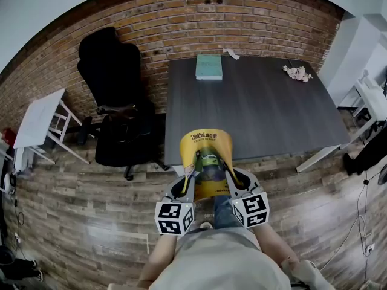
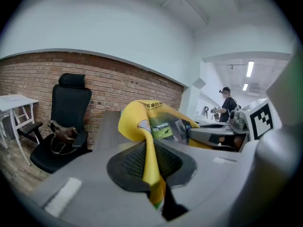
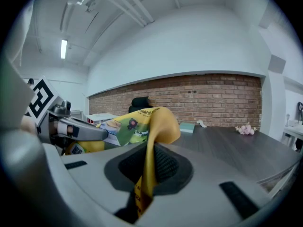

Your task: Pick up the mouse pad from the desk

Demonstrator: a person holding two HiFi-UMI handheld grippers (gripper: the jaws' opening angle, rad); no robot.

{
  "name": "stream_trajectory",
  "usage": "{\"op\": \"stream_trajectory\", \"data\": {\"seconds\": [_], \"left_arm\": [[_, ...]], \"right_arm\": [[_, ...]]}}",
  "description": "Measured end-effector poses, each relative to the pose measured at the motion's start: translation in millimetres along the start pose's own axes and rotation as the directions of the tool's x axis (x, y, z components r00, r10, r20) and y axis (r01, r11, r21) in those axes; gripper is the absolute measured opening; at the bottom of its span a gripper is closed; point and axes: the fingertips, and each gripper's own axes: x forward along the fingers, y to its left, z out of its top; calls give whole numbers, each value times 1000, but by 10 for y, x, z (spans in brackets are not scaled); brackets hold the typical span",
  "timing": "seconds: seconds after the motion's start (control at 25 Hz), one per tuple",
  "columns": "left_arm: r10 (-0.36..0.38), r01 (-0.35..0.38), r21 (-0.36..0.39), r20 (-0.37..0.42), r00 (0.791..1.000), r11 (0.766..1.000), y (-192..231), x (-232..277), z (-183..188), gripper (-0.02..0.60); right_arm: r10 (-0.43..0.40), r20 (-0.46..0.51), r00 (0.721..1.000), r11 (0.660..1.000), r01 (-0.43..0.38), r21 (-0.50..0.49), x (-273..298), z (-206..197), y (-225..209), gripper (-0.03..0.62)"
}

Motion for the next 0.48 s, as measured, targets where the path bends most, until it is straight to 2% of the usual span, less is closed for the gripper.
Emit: {"op": "stream_trajectory", "data": {"seconds": [0.48], "left_arm": [[-12, 12, -4, -5, 1000, 1000, 62, 55, 15, 32]], "right_arm": [[1, -9, 1000, 1000, -1, 5, 87, 9, -14, 29]]}}
